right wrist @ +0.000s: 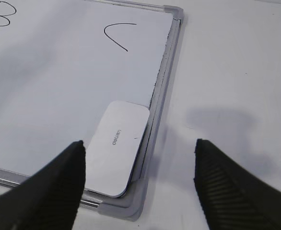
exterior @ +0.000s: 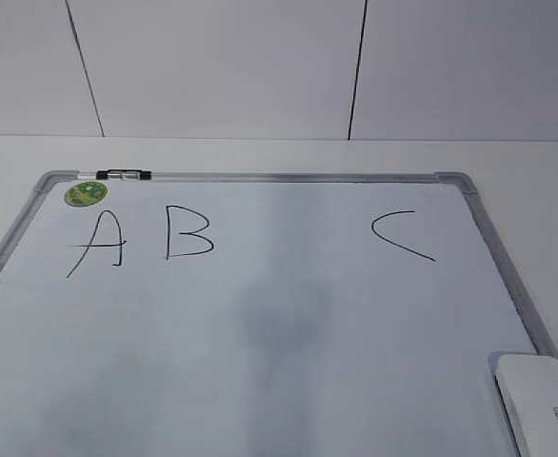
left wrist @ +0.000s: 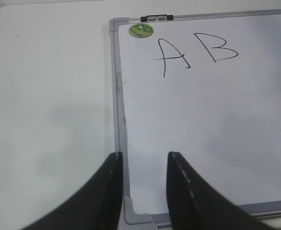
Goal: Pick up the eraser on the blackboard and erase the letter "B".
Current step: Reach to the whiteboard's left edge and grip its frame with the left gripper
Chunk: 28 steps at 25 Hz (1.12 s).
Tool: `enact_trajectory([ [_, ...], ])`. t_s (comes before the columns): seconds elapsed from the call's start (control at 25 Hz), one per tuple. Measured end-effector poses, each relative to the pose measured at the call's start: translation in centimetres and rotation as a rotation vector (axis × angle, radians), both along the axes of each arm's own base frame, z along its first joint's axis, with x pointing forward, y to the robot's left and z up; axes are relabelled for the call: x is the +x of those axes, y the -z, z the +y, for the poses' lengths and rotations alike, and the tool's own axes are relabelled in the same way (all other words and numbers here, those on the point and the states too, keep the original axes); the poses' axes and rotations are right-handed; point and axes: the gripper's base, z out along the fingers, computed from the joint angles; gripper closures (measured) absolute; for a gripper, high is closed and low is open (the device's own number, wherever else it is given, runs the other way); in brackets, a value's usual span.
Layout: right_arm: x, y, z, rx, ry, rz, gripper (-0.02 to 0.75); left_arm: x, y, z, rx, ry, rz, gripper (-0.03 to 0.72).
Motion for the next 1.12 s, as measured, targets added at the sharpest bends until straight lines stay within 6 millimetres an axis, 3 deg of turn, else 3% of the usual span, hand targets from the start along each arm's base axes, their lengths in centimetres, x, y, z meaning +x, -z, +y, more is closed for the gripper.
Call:
enact_trajectory([
  [0.76, 0.0, 0.0, 0.0, 0.0, 0.0, 0.0, 0.181, 0.0, 0.0, 0.0, 0.0, 0.0, 0.0, 0.454],
  [1.12, -1.0, -1.6, -0.1, 0.045, 0.024, -0.016, 0.181, 0.0, 0.0, -0.3, -0.032, 0.021, 0.001, 0.45],
])
